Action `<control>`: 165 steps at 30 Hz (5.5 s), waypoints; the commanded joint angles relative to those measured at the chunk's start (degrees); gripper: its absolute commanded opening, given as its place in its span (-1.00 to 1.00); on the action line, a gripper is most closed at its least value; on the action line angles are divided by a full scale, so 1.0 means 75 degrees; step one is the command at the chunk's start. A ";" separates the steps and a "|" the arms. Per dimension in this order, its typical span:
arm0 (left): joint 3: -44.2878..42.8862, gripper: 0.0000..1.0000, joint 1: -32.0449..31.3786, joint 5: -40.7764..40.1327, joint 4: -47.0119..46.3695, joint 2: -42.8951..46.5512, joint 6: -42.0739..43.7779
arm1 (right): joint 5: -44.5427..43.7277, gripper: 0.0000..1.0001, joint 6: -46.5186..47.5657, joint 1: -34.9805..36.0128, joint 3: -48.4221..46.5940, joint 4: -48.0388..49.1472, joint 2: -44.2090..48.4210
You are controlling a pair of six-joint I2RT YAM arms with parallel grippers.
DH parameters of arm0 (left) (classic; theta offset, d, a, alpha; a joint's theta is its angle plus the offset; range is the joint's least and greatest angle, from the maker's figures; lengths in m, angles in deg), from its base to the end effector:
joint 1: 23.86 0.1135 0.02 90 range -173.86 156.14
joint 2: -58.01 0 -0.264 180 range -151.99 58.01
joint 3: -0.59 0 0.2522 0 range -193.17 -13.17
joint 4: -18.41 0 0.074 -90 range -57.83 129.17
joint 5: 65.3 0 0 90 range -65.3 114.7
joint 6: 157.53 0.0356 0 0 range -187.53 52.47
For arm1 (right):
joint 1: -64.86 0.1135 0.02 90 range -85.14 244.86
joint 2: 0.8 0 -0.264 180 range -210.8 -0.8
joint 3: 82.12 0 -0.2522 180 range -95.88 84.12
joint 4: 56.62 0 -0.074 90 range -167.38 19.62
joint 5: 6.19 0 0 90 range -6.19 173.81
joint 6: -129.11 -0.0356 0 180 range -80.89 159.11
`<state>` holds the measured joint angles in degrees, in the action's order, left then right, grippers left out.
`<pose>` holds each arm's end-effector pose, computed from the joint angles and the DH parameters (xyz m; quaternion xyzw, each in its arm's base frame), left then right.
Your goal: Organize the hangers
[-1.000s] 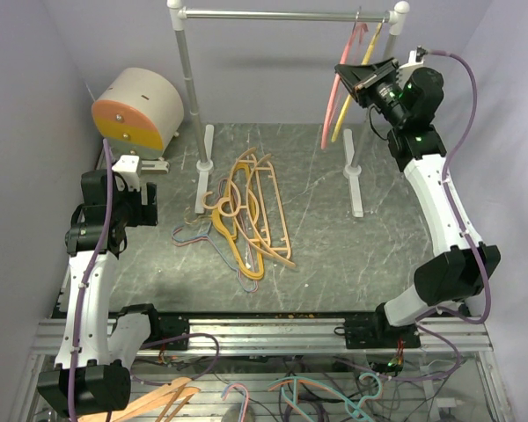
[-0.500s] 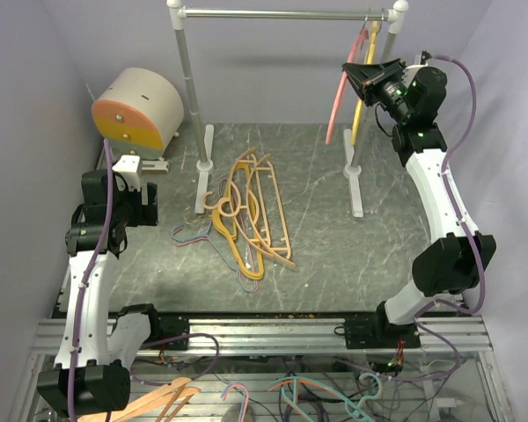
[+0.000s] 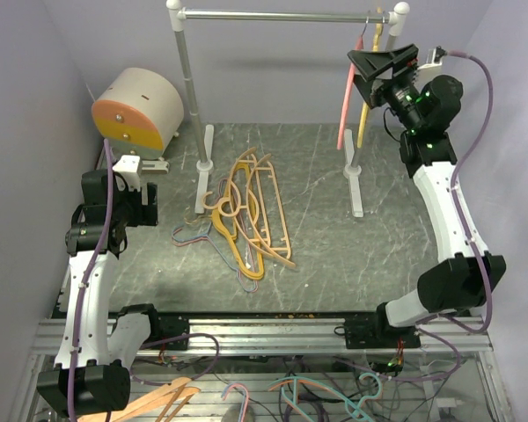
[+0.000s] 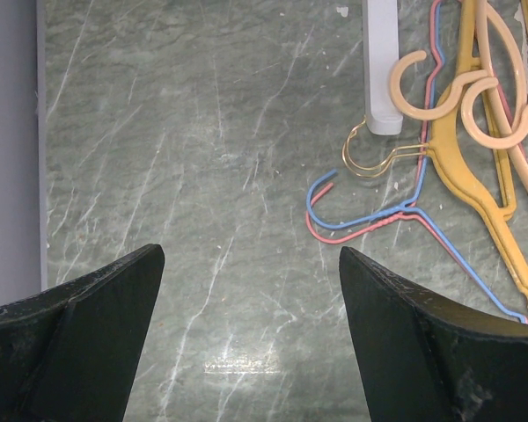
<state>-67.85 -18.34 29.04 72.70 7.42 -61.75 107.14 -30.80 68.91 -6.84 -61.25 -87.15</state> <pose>0.1800 0.0147 0.3297 0.0191 0.8921 0.0107 0.4514 0.3443 0.0385 0.4818 0.1952 0.5940 0.5631 0.5403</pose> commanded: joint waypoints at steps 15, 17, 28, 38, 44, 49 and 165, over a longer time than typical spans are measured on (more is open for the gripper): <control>0.0023 0.89 0.0048 0.0217 -0.0145 0.0034 0.0085 | -0.0173 1.00 0.3662 0.0089 0.3917 -0.1191 0.5303; 0.0025 0.90 0.0038 0.0264 -0.0143 0.0029 0.0096 | 0.0464 0.98 0.4067 0.0098 0.4622 -0.1535 0.5682; 0.0059 0.99 0.0206 -0.0109 -0.0201 0.0056 -0.0094 | -0.3148 0.88 0.5502 0.4943 0.6888 -0.2103 0.4476; 0.0059 0.99 0.0200 -0.0234 -0.0201 0.0124 -0.0103 | -0.5821 0.59 0.6268 0.6928 0.5026 -0.1688 0.0303; 0.0080 0.99 0.0125 -0.0097 -0.0207 0.0106 -0.0044 | -0.5810 0.16 0.6650 0.6823 0.4532 -0.1557 -0.0577; 0.0065 0.99 0.0063 -0.0145 -0.0202 0.0090 -0.0044 | -0.5814 0.10 0.6650 0.6820 0.4182 -0.1475 -0.1112; 0.0076 0.95 0.0042 -0.0186 -0.0212 0.0031 -0.0009 | 0.1175 -1.00 -0.4563 0.0701 0.1339 0.5206 -0.1419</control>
<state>-67.41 -17.71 27.45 72.57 7.42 -61.97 118.11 -66.52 74.77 3.91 -18.15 -99.19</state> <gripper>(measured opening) 0.977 0.034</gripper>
